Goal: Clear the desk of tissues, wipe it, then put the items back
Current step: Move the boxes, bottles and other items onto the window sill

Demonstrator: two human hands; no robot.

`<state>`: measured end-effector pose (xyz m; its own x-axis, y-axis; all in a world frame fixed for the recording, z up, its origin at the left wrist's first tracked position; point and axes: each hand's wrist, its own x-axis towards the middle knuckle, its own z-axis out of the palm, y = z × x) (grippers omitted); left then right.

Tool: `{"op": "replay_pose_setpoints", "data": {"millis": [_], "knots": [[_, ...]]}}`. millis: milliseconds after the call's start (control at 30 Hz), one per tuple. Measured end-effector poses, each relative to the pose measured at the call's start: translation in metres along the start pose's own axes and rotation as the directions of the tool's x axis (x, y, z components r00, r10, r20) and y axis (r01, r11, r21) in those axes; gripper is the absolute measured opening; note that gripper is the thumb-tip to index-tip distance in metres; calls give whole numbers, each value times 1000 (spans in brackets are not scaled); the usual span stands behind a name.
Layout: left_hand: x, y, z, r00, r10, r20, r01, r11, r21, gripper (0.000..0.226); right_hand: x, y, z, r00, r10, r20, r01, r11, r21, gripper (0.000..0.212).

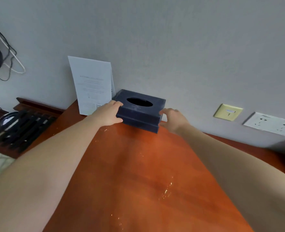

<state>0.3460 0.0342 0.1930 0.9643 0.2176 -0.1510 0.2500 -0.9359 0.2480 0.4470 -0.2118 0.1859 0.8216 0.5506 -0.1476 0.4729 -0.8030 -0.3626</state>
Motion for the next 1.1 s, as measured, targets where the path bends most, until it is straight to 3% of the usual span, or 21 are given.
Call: {"op": "replay_pose_setpoints", "data": {"millis": [433,600,733,1100], "knots": [[122,-27,43,985,130,116,-155,957,243,80,118,9,41,980,-104,170,118,990,-72,85],[135,-32,47,985,159,71,-174,934,311,68,124,10,46,975,-195,110,216,949,-229,70],[128,-26,39,979,189,77,-204,904,376,59,118,13,39,968,-206,144,239,933,-270,68],[33,25,8,971,236,39,-238,930,280,60,10,13,-23,977,-188,103,208,944,-258,66]]}}
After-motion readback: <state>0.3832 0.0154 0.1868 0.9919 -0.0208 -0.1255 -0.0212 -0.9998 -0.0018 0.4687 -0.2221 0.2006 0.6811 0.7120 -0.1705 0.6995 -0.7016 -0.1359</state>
